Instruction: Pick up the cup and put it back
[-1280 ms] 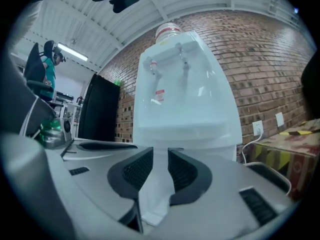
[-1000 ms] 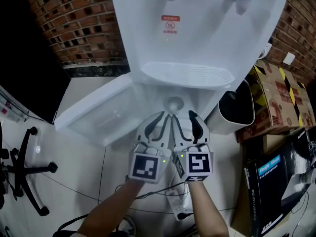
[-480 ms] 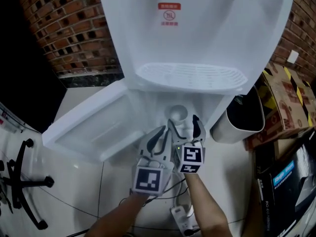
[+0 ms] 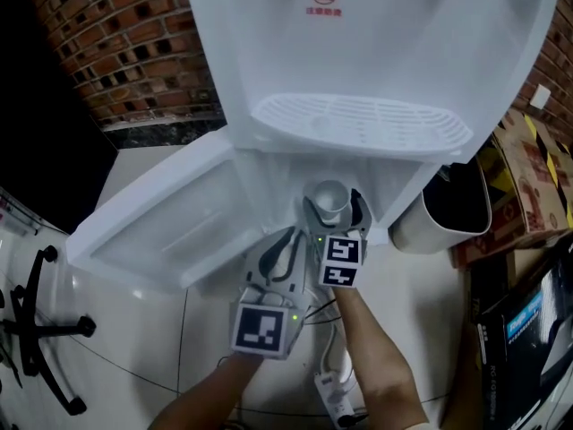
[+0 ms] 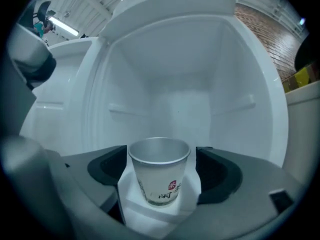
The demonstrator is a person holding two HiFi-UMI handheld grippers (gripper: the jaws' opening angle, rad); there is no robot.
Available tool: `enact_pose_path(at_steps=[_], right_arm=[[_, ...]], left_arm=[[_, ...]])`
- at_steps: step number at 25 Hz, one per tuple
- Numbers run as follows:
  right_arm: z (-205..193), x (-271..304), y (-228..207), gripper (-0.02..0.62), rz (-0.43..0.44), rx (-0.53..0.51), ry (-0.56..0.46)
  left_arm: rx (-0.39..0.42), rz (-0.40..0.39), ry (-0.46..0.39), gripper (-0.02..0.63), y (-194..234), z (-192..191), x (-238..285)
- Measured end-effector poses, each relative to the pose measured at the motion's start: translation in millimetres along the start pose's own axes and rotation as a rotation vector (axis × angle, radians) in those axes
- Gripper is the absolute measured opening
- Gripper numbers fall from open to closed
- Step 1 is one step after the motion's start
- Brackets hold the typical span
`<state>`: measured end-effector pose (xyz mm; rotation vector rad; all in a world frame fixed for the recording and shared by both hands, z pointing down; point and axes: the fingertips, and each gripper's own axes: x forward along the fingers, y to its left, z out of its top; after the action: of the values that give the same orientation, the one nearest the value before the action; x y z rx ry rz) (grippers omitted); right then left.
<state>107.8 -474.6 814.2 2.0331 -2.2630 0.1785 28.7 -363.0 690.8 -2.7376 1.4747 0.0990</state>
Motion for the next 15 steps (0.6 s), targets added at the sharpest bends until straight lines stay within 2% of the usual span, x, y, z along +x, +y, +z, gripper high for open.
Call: enact_pose_path(at_steps=[2, 4, 11, 15], right_arm=[[-8.4, 4.0, -2.9, 0.422, -0.002, 0.003, 0.032], [-9.8, 4.0, -3.4, 0.350, -0.001, -0.003, 0.038], [17.6, -24.7, 12.9, 0.344, 0.022, 0.000, -0.011], [49.6, -57.5, 28.3, 0.344, 0.035, -0.015, -0.029]], left_arm=[[-0.001, 0.003, 0.015, 0.029, 1.8, -4.4, -2.9], [0.002, 0.005, 0.023, 0.029, 3.0, -6.0, -4.3], [0.024, 0.006, 0.011, 0.018, 5.8, 5.1, -8.2], [0.031, 0.020, -0.018, 0.002, 11.0, 19.9, -16.7]])
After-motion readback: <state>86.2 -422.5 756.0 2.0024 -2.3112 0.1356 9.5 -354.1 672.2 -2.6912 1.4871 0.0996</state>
